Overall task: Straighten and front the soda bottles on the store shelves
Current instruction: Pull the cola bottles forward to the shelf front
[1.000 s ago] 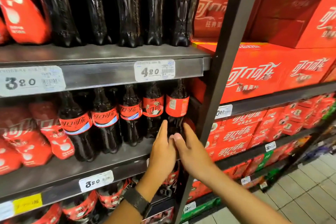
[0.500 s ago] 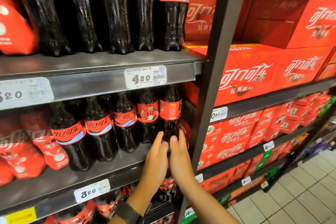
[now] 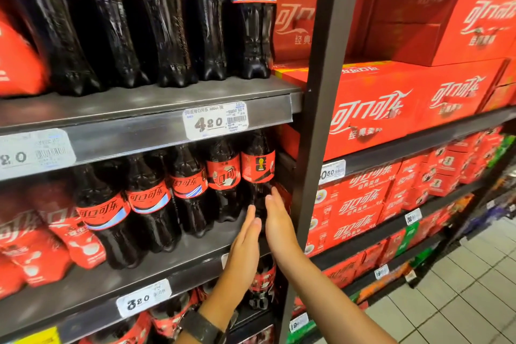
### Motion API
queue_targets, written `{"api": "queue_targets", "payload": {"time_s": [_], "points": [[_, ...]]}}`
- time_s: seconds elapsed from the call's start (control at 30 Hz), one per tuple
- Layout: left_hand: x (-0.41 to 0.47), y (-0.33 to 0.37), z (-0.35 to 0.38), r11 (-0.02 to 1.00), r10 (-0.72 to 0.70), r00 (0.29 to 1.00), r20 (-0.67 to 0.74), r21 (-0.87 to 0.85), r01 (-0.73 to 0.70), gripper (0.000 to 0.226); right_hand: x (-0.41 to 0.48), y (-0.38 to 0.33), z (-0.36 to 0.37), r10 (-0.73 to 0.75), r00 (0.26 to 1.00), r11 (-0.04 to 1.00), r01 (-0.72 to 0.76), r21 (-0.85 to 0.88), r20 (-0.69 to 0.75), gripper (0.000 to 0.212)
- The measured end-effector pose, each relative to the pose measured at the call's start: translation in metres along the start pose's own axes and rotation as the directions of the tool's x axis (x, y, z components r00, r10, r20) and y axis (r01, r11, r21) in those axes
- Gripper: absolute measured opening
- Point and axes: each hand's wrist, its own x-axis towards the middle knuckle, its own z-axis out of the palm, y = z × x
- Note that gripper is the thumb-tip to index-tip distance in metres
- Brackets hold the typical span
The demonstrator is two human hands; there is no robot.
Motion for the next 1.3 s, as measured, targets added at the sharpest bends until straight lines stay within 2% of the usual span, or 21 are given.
{"api": "queue_targets", "payload": {"time_s": [0.13, 0.37, 0.5, 0.6, 0.73, 1.07, 1.13, 1.2, 1.3], "points": [[0.013, 0.003, 0.0, 0.999, -0.01, 0.999, -0.034, -0.041, 0.009, 0.047, -0.008, 0.011, 0.01, -0.013, 0.998, 0.999, 0.015, -0.033, 0.054, 0.053], [0.011, 0.001, 0.003, 0.999, 0.033, 0.998, -0.051, -0.019, -0.034, 0.047, 0.002, 0.002, 0.003, -0.046, 0.999, 0.999, 0.046, -0.017, -0.005, 0.053], [0.014, 0.007, 0.006, 0.994, -0.009, 0.999, -0.039, -0.107, 0.005, 0.047, 0.011, -0.005, 0.003, 0.036, 0.999, 0.998, -0.038, 0.051, 0.036, 0.052], [0.021, 0.011, 0.003, 0.984, -0.047, 0.998, -0.031, -0.173, 0.041, 0.047, 0.004, 0.003, 0.009, 0.037, 0.998, 0.999, -0.039, 0.035, 0.059, 0.054], [0.016, 0.007, 0.007, 0.997, -0.018, 0.998, -0.054, -0.078, 0.013, 0.047, 0.007, 0.005, 0.007, 0.037, 0.998, 0.998, -0.04, 0.049, 0.045, 0.054], [0.013, 0.014, 0.007, 0.999, -0.039, 0.997, -0.07, -0.026, 0.038, 0.046, 0.006, 0.0, 0.005, 0.026, 0.997, 0.999, -0.028, 0.031, 0.067, 0.054], [0.002, 0.025, 0.005, 0.997, -0.057, 0.995, -0.076, 0.037, 0.06, 0.043, -0.001, -0.004, 0.002, -0.005, 0.999, 0.997, 0.009, -0.082, 0.045, 0.055], [-0.015, 0.042, -0.002, 0.978, -0.023, 0.994, -0.106, 0.206, 0.044, 0.039, -0.014, -0.006, 0.0, -0.1, 0.995, 0.967, 0.096, -0.234, -0.005, 0.055], [-0.05, 0.074, -0.018, 0.869, 0.139, 0.986, -0.096, 0.489, -0.075, 0.025, -0.035, -0.022, -0.009, -0.288, 0.958, 0.922, 0.275, -0.273, -0.006, 0.028]]}}
